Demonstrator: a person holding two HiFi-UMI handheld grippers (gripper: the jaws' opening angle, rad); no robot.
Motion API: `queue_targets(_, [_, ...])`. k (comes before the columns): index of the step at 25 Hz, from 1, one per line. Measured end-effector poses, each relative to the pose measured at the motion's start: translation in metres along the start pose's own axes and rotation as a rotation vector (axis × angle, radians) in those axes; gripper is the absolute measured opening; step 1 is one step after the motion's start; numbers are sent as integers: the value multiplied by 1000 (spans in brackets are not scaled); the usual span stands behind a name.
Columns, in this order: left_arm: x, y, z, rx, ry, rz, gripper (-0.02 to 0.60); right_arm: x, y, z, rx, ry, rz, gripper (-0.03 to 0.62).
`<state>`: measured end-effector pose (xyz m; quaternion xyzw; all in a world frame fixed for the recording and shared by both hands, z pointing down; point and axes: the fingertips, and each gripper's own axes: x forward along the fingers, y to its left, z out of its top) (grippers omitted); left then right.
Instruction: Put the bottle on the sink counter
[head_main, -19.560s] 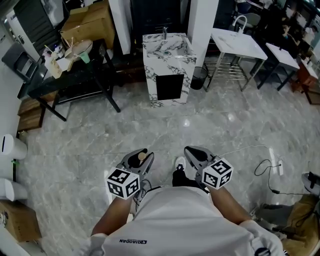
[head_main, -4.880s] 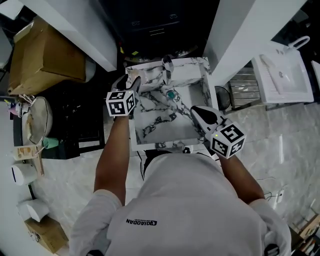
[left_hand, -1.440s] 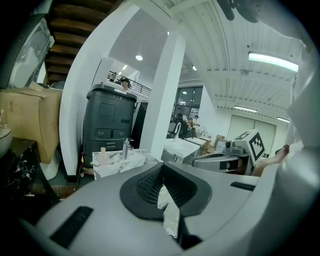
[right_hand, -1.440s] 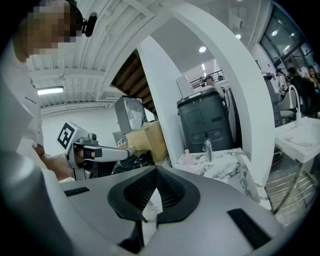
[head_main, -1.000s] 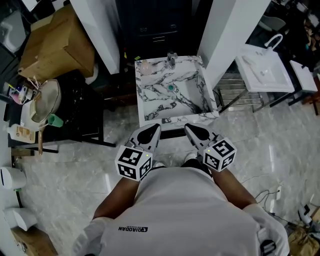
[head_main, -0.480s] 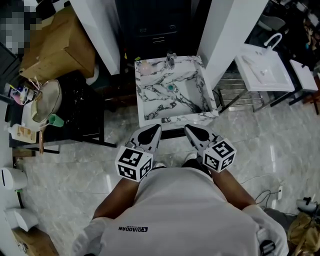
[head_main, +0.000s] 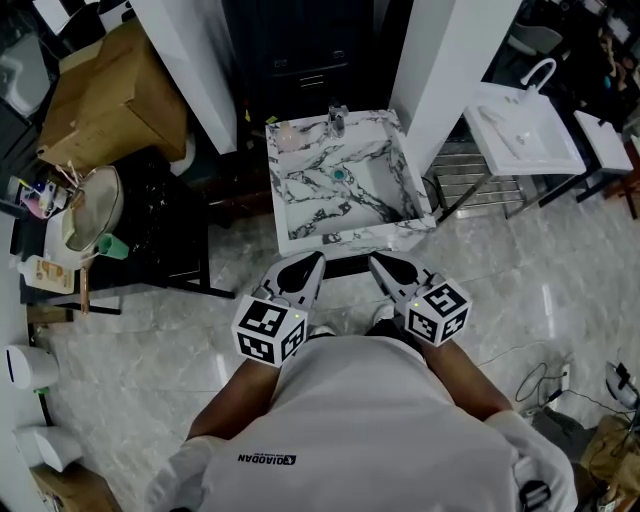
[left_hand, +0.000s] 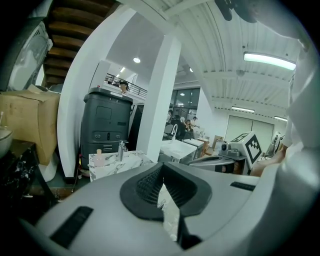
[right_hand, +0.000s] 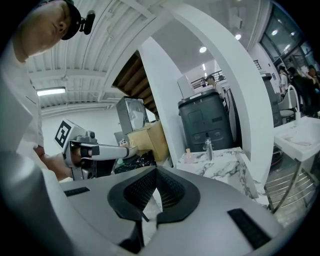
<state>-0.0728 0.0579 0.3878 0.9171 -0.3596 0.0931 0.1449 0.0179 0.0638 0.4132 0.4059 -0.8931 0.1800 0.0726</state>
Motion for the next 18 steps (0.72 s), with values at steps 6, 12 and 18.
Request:
queue_targets(6, [-2,2,0,2,-5,-6,15,0,-1,-5,17,-5,-19,40])
queue_targets(12, [-3,4,1,5,-3,-1,15,3,-2,-3,22,-5,-17,40])
queue_targets(18, [-5,6,1,11,3,0,15,6,-1,-2,28,0,-9,40])
